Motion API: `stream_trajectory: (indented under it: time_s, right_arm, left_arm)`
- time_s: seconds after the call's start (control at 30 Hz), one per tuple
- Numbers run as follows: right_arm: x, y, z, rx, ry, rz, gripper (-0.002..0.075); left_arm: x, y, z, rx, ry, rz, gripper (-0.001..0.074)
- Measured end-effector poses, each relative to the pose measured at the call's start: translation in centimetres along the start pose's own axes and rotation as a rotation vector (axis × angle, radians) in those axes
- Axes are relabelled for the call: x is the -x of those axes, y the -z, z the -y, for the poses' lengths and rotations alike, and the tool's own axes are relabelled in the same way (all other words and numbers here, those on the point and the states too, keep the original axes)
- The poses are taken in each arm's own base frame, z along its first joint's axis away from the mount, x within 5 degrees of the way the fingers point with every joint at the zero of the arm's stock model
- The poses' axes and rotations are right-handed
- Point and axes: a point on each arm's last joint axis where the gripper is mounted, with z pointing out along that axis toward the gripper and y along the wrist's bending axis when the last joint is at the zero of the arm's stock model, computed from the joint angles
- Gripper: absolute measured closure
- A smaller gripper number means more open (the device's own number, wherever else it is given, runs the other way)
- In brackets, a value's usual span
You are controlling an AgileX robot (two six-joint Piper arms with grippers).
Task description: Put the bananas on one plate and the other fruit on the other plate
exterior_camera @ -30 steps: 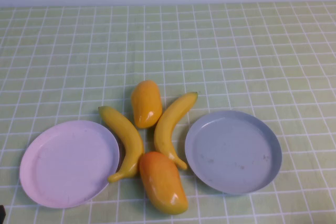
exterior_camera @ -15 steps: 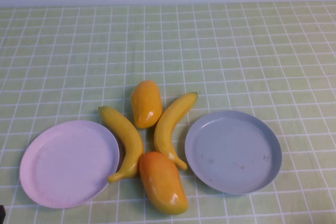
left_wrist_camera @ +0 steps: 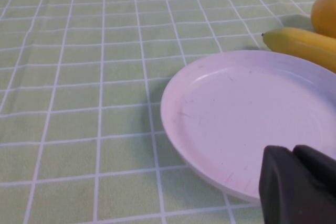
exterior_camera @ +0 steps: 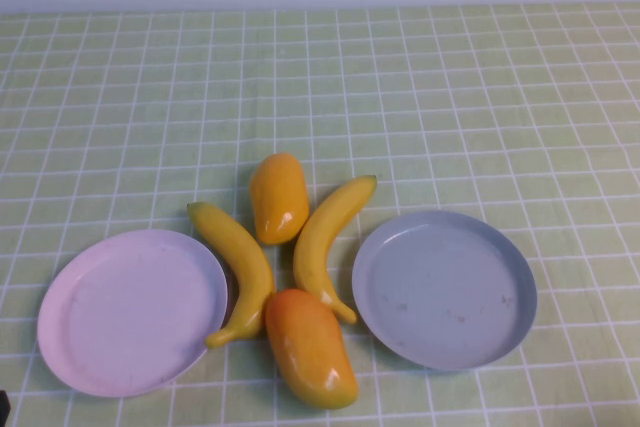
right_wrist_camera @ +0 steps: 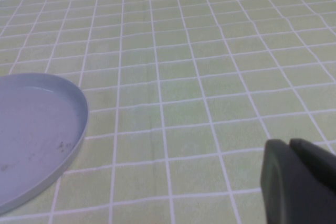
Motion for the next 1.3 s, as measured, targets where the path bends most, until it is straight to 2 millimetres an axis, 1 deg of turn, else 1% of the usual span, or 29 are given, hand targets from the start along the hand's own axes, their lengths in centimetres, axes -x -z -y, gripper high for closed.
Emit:
stream_trajectory:
  time_s: [0.57, 0.77, 0.87, 0.9, 1.0, 1.07, 1.2, 1.3]
  right_arm:
    - [0.0, 0.0, 0.0, 0.0, 0.0, 0.0, 0.0743]
    - [0.0, 0.0, 0.0, 0.0, 0.0, 0.0, 0.0743]
    - [0.0, 0.0, 0.0, 0.0, 0.0, 0.0, 0.0743]
    - [0.0, 0.0, 0.0, 0.0, 0.0, 0.0, 0.0743]
    - [0.0, 0.0, 0.0, 0.0, 0.0, 0.0, 0.0743]
    - [0.0, 0.0, 0.0, 0.0, 0.0, 0.0, 0.0743]
    - [0.0, 0.0, 0.0, 0.0, 0.0, 0.0, 0.0743]
    - [0.0, 0.0, 0.0, 0.0, 0.0, 0.0, 0.0743]
  left_arm:
    - [0.0, 0.0, 0.0, -0.001, 0.007, 0.002, 0.0738]
    - [0.3, 0.0, 0.0, -0.005, 0.015, 0.029, 0.0738]
    - [0.5, 0.0, 0.3, -0.035, 0.126, 0.054, 0.0738]
    - [0.8, 0.0, 0.5, -0.06, 0.227, 0.08, 0.0738]
    - [1.6, 0.2, 0.7, -0.113, 0.457, 0.162, 0.0738]
    - [2.1, 0.3, 0.7, -0.135, 0.557, 0.201, 0.0738]
    - [2.6, 0.4, 0.5, -0.145, 0.615, 0.258, 0.0738]
    - [2.6, 0.4, 0.5, -0.149, 0.64, 0.266, 0.0738]
